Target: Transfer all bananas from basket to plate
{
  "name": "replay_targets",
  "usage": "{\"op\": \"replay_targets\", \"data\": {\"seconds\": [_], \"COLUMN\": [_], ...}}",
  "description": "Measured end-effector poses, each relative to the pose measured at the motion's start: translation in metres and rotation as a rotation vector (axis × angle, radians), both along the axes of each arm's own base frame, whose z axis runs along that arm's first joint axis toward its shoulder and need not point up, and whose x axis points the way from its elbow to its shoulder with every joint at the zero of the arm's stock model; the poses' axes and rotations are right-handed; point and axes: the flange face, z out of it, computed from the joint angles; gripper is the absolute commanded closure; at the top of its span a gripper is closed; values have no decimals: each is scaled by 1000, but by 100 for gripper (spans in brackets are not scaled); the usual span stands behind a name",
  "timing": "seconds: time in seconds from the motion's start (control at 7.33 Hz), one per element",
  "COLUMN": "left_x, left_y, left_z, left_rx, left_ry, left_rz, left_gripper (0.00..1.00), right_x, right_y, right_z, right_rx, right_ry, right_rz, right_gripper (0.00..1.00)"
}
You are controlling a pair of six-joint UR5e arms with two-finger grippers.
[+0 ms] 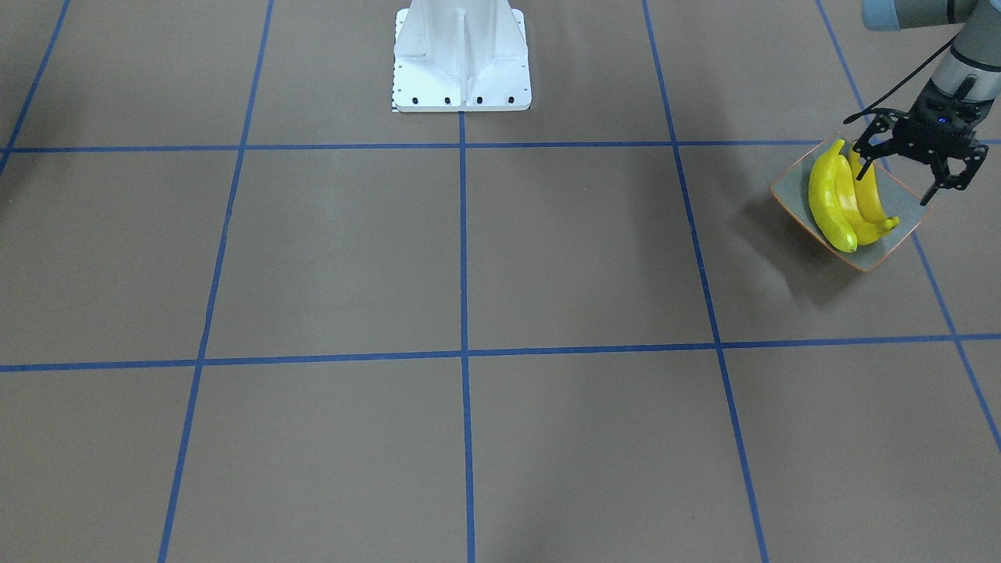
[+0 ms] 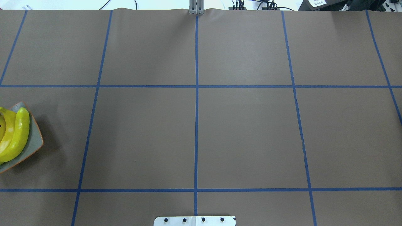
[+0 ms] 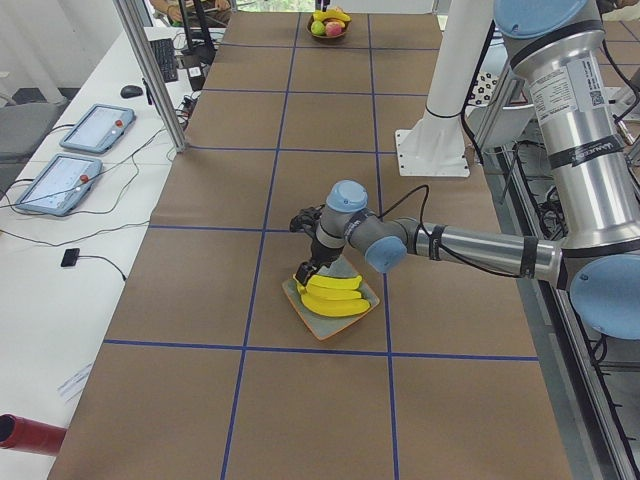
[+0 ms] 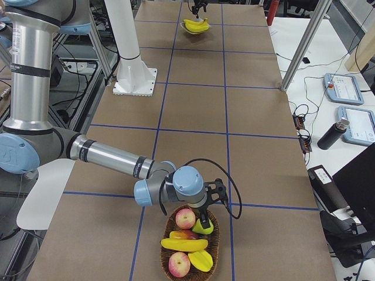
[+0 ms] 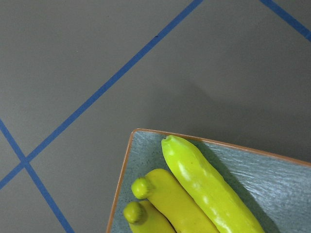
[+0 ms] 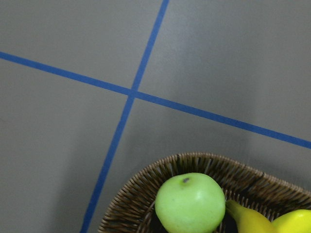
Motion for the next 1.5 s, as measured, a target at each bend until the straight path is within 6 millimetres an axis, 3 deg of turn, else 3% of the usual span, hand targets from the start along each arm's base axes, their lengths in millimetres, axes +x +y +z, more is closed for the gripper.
{"op": "replay_targets", "data": {"seconds": [0.27, 0.55, 0.96, 1.23, 1.36, 1.5], "left_x": [1, 1, 1, 1, 1, 1], "left_y": [-1, -2, -3, -3, -3, -3], "left_z": [-3, -5, -5, -5, -5, -5], "left_rx": [-5, -6, -4, -3, -3, -3], "left_ry": [9, 13, 13, 14, 14, 14], "left_rz": [-13, -18, -19, -19, -19, -19], "left_gripper": [0, 0, 0, 0, 0, 0], "right_x": [10, 12, 12, 11, 11, 11], "right_y": [0, -2, 2, 5, 7, 7], "right_z": [40, 62, 71, 74, 75, 76], "right_rx": [-41, -84, -111, -122, -126, -129], "right_ry": [-14, -24, -25, -23, -18, -9], "right_rz": [-15, -11, -5, -1, 0, 0], "right_gripper": [2, 7, 20, 20, 32, 65]}}
